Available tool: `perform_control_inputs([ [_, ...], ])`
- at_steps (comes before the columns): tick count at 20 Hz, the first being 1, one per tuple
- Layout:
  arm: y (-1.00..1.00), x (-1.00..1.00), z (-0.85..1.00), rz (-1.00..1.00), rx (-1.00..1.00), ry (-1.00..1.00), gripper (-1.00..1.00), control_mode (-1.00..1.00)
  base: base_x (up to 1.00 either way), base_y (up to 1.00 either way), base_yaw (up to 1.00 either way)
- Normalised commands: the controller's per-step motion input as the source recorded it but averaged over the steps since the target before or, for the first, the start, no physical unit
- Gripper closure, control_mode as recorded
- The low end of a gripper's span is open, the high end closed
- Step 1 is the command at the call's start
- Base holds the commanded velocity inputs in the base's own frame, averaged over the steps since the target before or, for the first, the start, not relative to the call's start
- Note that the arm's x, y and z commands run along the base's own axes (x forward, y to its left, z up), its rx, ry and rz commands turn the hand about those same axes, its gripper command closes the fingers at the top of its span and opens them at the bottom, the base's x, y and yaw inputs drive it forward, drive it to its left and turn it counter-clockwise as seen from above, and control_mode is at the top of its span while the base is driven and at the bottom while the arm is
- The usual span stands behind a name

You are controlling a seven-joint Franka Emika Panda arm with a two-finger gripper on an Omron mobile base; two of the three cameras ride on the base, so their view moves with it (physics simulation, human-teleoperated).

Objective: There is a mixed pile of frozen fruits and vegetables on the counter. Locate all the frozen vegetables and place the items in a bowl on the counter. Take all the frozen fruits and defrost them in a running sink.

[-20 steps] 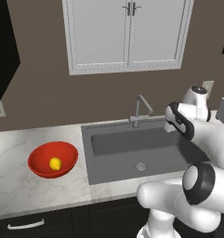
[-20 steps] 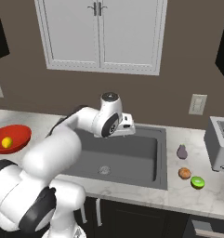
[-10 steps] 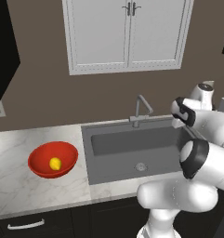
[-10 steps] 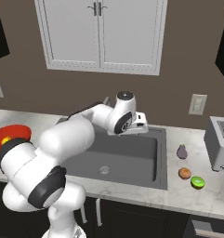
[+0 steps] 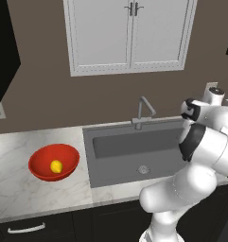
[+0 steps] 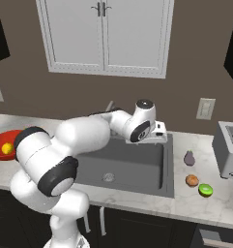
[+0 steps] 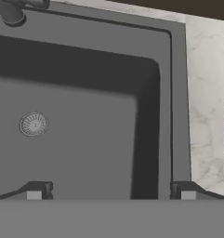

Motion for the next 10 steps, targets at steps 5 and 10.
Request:
perform_control_inputs([
  [5, -0.45, 0.09, -0.03, -0.04, 0.0, 0.0, -1.0, -1.0, 0.0, 0.0, 0.0],
  [10, -0.41, 0.12, 0.0, -0.04, 0.0, 0.0, -1.0, -1.0, 0.0, 0.0, 0.0],
])
